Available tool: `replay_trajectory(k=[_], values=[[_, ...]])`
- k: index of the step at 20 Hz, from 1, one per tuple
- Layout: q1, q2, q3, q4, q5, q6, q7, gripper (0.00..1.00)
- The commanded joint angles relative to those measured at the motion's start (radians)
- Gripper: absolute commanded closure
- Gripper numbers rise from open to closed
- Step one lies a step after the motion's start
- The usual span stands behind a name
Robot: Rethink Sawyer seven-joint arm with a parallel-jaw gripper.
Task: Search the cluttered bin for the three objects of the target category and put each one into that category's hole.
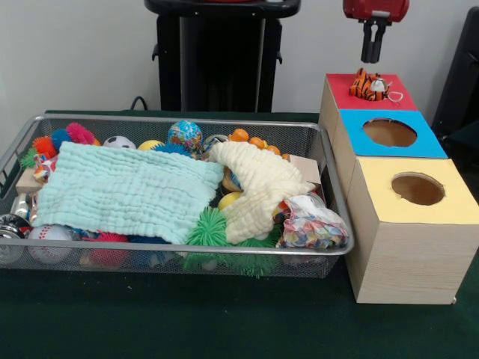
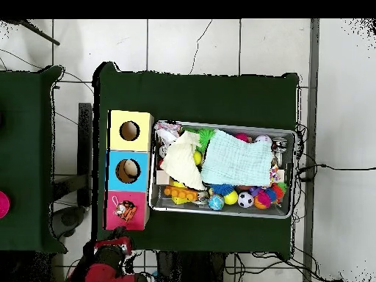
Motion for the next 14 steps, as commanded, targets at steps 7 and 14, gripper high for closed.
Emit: replay_trajectory(k=[7, 14], values=[[0.015, 0.072, 0.040, 0.024, -0.014, -0.089, 0.184, 1.00], [0.021, 0.092, 0.049, 0.016, 0.003, -0.104, 0.198, 1.00]])
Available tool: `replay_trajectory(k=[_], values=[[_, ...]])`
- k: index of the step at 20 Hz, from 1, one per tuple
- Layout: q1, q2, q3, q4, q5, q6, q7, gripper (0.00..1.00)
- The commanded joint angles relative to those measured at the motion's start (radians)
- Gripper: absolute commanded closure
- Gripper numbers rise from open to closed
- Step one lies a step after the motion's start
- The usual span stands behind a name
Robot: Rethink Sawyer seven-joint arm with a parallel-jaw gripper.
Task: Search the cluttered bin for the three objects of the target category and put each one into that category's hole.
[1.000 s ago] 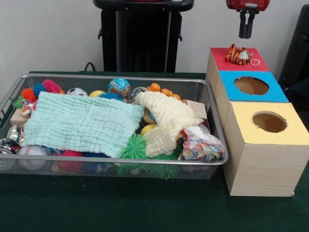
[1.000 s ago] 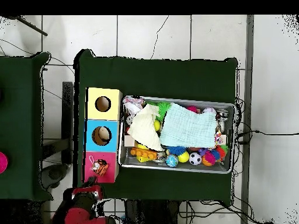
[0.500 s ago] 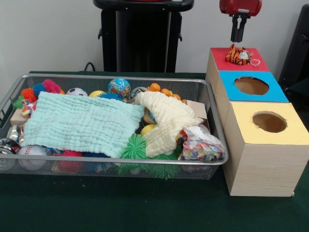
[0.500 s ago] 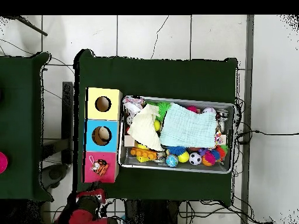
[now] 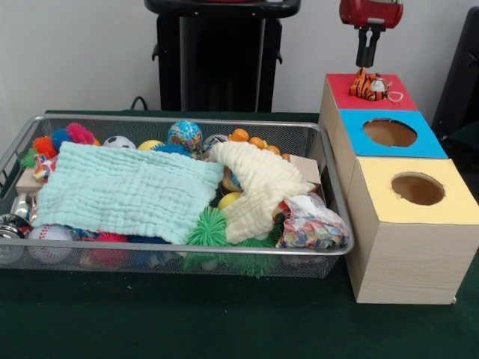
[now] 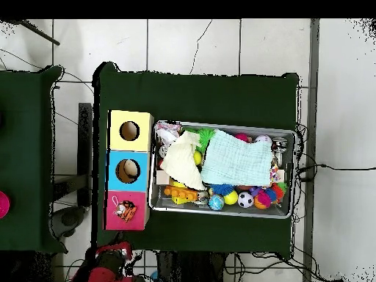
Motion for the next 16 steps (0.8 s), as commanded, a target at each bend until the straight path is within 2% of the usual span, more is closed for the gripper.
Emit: replay_trajectory(k=[1, 6, 16], values=[[-0.007, 0.043, 0.050, -0.004, 0.007, -0.076, 0.197, 1.00], [0.000, 0.044, 0.053, -0.001, 0.017, -0.077, 0.202, 1.00], [-0.002, -0.002, 0.058, 0.003, 0.021, -0.025, 0.193, 1.00]])
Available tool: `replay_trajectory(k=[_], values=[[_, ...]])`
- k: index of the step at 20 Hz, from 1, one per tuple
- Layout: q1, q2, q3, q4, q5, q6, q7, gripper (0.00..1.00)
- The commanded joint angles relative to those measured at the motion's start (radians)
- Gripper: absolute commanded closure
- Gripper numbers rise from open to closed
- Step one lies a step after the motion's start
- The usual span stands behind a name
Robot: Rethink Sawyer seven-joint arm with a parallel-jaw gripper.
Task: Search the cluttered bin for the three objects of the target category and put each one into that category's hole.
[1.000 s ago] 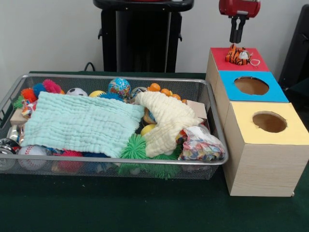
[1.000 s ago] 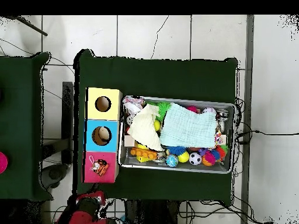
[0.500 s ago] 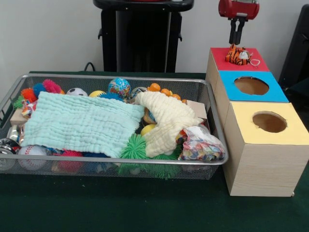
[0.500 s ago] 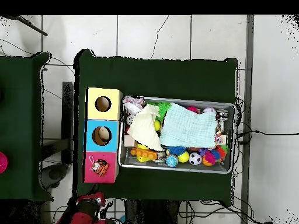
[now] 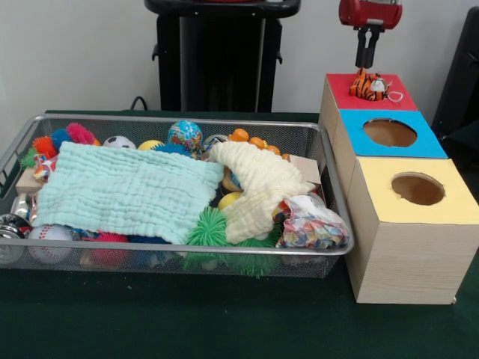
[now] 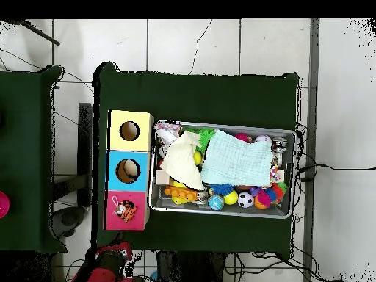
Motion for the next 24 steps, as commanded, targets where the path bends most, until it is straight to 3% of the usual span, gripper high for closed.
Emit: replay_trajectory(k=[1, 15, 24], values=[[-0.002, -0.008, 0.058, -0.002, 0.023, -0.006, 0.194, 1.00], [0.045, 0.048, 0.062, -0.024, 0.076, -0.043, 0.228, 1.00], [0.041, 0.104, 0.058, -0.035, 0.064, -0.102, 0.227, 1.00]])
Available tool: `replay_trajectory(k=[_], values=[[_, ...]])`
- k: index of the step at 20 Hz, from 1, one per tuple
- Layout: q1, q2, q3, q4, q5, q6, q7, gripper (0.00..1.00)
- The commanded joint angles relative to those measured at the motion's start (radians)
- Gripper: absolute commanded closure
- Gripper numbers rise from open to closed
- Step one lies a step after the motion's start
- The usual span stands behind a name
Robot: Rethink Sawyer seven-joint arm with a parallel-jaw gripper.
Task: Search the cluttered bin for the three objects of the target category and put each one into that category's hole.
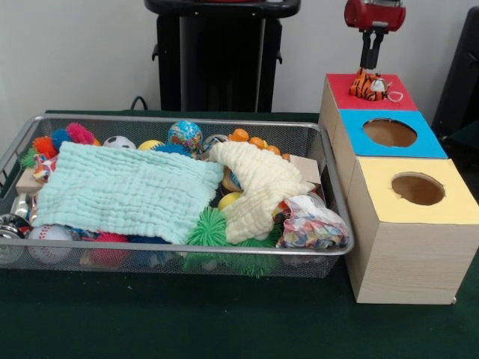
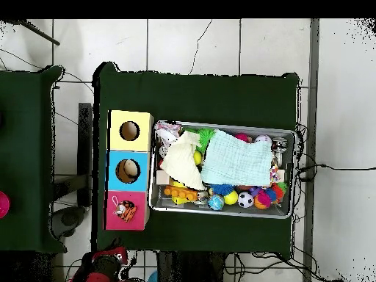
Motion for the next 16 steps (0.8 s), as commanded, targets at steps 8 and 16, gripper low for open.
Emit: replay_trajectory(k=[8, 16], values=[[-0.016, 0.092, 0.051, -0.039, 0.041, -0.120, 0.223, 1.00], [-0.006, 0.097, 0.063, -0.048, 0.071, -0.112, 0.234, 1.00]])
